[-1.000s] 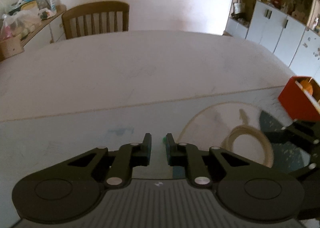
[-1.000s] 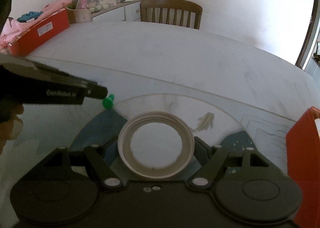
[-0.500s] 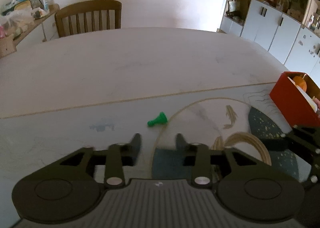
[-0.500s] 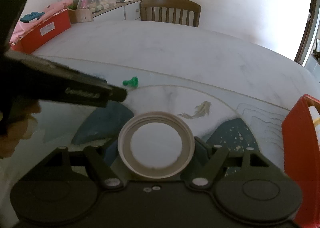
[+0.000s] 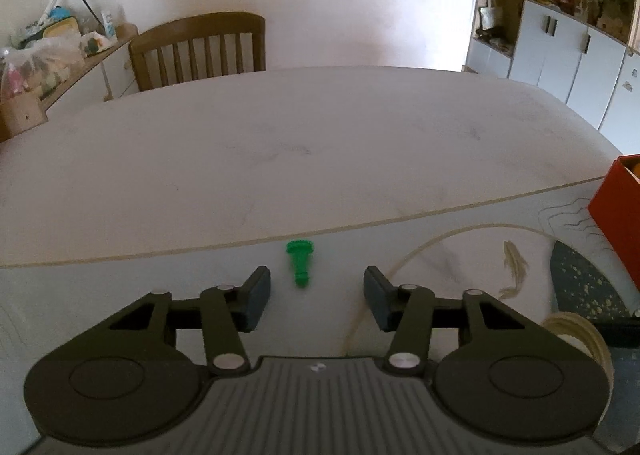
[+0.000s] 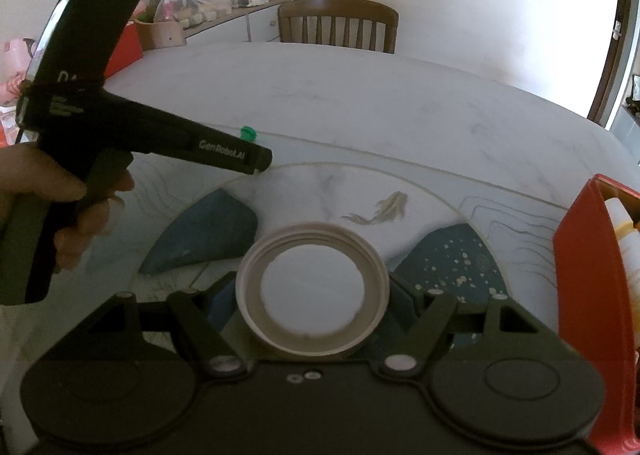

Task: Organize rigid objects
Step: 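Close the left tool on the small green pawn, then carry the green pawn and beige tape roll over the red tin box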

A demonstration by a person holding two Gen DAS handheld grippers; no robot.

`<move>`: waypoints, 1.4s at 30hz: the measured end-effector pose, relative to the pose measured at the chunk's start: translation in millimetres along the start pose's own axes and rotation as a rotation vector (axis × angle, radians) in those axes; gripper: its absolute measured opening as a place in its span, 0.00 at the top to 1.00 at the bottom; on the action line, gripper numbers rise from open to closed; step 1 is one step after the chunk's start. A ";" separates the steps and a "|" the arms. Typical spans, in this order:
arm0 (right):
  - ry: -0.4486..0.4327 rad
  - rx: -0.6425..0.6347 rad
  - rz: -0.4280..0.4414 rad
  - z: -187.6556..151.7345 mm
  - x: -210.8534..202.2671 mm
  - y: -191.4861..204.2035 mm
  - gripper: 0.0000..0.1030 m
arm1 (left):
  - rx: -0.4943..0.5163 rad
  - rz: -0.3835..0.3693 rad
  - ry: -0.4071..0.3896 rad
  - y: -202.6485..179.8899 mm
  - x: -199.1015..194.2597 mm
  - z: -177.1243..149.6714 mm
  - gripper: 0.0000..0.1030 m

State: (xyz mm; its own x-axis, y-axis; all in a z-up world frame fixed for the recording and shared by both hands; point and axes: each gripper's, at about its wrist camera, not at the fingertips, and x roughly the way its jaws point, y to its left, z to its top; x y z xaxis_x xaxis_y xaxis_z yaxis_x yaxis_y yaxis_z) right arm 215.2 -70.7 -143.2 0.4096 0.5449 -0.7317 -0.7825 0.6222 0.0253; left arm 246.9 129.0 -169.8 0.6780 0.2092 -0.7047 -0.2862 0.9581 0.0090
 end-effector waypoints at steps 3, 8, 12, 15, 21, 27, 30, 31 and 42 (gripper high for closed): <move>-0.001 -0.003 0.004 -0.5 0.0 -0.5 0.27 | 0.007 0.007 -0.005 -1.8 1.9 1.6 0.61; 0.000 -0.006 0.008 -2.6 -3.5 -2.0 0.27 | -0.005 0.027 -0.012 0.4 5.5 7.5 0.80; 0.000 -0.004 0.007 -5.3 -6.1 -5.3 0.27 | 0.011 0.046 -0.018 -3.3 4.7 6.8 0.93; 0.002 0.007 0.003 -7.6 -9.0 -9.3 0.27 | 0.031 0.054 -0.021 -9.0 1.1 3.8 0.93; -0.006 0.034 -0.007 -10.0 -20.7 -16.5 0.27 | 0.045 0.054 -0.032 -19.4 -11.7 -0.1 0.93; -0.006 0.065 -0.034 -11.8 -40.4 -27.8 0.27 | 0.041 0.013 -0.057 -35.4 -38.9 2.4 0.93; 0.002 0.078 -0.052 -10.6 -51.8 -34.5 0.27 | 0.047 -0.013 -0.058 -46.0 -52.8 6.4 0.93; 0.000 0.080 -0.057 -10.6 -56.9 -36.5 0.27 | 0.048 -0.024 -0.060 -49.4 -57.5 7.2 0.93; -0.048 0.128 -0.110 -10.4 -115.2 -74.5 0.27 | 0.072 -0.129 -0.073 -110.5 -107.4 12.1 0.93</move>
State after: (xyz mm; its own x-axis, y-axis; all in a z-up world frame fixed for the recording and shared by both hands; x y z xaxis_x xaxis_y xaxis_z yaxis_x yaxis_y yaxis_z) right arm 221.5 -185.7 -67.9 0.5140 0.4938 -0.7014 -0.6666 0.7445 0.0356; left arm 213.9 3.0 -86.5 0.7539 0.0944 -0.6502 -0.1460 0.9890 -0.0256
